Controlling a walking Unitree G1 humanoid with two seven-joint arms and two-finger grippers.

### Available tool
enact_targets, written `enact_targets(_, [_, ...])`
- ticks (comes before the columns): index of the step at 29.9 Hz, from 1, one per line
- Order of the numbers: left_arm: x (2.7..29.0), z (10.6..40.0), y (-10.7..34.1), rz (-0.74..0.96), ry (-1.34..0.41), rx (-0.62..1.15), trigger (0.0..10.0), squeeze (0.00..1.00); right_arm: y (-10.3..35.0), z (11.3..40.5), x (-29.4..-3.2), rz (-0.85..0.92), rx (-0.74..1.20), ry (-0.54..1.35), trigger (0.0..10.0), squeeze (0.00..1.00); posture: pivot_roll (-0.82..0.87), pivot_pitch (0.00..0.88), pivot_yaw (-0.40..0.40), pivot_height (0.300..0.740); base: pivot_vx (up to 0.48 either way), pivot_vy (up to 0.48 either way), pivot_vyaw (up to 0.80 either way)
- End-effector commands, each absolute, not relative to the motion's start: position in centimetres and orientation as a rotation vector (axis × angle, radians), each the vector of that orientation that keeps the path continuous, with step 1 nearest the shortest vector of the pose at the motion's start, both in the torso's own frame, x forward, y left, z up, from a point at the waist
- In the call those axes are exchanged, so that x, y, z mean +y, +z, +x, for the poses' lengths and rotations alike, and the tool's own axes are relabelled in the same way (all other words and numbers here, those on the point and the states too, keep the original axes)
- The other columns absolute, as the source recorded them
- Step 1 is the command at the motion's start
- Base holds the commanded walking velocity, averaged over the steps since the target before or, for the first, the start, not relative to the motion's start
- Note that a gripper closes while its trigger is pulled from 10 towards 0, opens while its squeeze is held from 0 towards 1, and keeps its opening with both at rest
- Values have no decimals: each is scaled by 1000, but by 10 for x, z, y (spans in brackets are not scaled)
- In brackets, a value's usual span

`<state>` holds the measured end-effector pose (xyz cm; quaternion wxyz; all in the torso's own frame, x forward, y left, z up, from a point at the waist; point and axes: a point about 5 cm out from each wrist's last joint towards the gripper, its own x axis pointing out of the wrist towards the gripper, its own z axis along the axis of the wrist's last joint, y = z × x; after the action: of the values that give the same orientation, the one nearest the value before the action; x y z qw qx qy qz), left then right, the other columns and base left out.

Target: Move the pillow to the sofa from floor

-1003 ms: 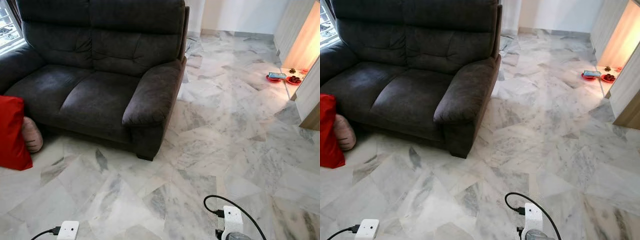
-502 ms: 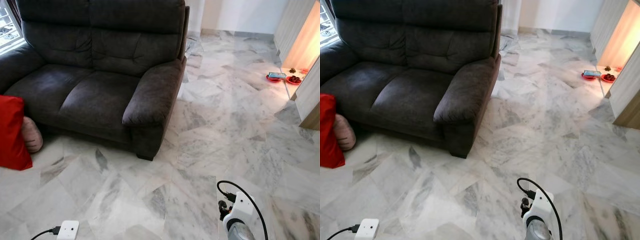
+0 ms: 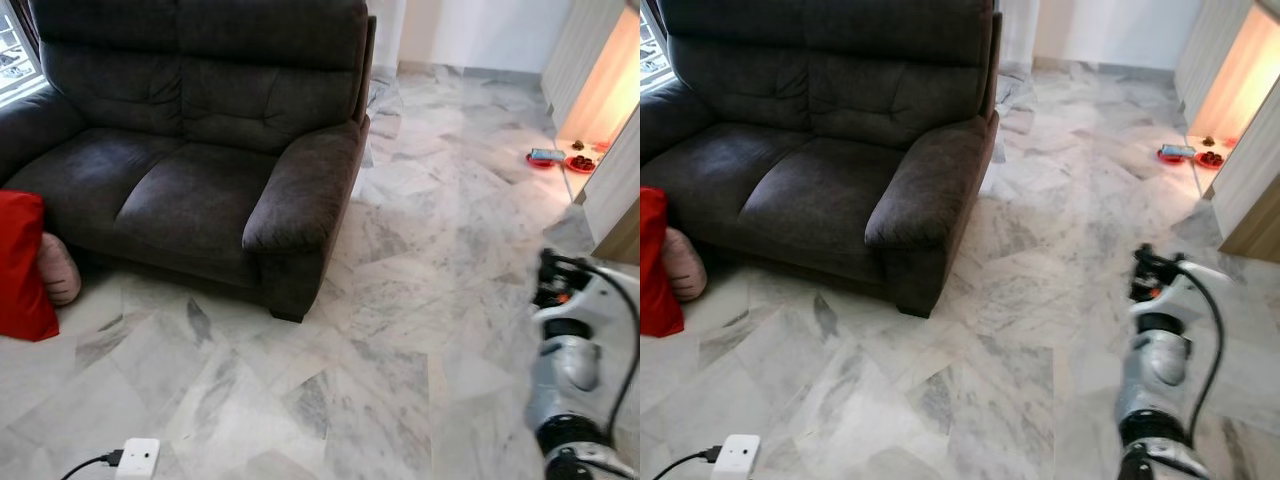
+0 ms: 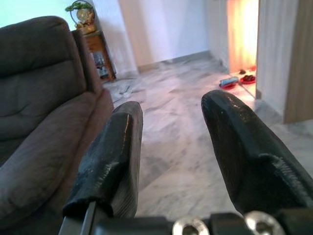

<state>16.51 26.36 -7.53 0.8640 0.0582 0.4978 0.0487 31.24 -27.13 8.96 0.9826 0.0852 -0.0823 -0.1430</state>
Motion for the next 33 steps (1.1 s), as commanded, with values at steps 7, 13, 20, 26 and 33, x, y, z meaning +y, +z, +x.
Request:
enact_targets(7, [268, 162, -75, 131, 117, 1047, 10000, 0, 89, 313, -269, -56, -105, -149, 10000, 0, -13, 15, 21, 740, 0, 0, 0])
enact_targets(13, [267, 163, -75, 129, 115, 1047, 10000, 0, 10, 255, -287, -51, 324, -223, 10000, 0, -18, 17, 15, 740, 0, 0, 0])
enact_targets(20, [267, 162, -76, 131, 109, 1052, 10000, 0, -79, 131, -280, -40, 915, -282, 10000, 0, -23, 21, 16, 740, 0, 0, 0])
enact_targets(26, [268, 162, -75, 143, 99, 1056, 10000, 0, -106, 73, -251, 34, 1153, -290, 10000, 0, -20, 27, 26, 740, 0, 0, 0])
enact_targets(33, [268, 162, -75, 156, 88, 1058, 10000, 0, -108, 76, -240, 112, 1148, -293, 10000, 0, -18, 29, 28, 740, 0, 0, 0])
